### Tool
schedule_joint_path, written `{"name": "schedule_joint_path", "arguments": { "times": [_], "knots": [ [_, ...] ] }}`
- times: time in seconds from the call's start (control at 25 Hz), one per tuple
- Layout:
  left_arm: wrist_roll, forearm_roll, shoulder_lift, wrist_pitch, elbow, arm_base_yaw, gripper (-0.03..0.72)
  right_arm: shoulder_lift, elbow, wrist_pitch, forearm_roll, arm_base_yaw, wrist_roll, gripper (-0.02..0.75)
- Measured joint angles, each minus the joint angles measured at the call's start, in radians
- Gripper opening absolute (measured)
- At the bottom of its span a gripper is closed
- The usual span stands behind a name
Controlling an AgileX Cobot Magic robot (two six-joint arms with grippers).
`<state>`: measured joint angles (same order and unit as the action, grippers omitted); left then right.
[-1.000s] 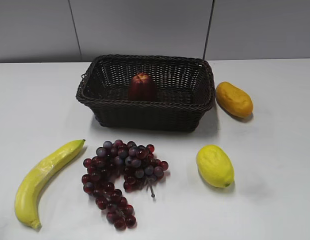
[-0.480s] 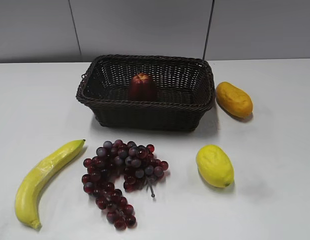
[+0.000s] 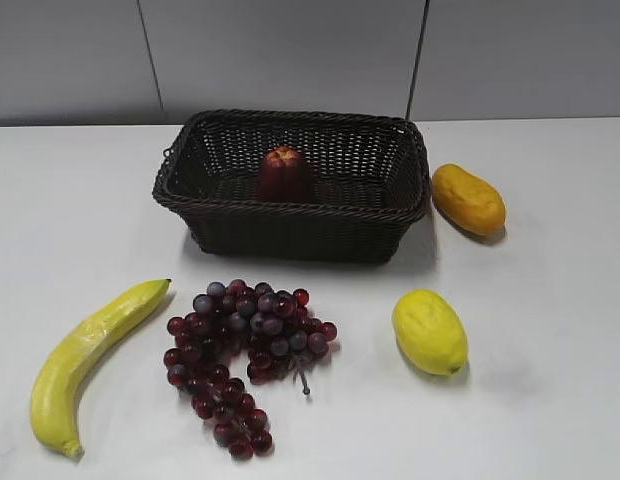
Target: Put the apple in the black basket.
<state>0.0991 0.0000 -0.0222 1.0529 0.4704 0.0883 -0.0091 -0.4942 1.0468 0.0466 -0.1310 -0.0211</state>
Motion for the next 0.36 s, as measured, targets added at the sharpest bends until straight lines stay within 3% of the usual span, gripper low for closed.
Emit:
{"name": "schedule_joint_path", "arguments": {
  "times": [0.36],
  "knots": [
    [0.000,0.000,0.006,0.004,-0.001,0.000,0.590,0.000,0.000,0.000,0.000,0.000,0.000,0.573]
  ]
}}
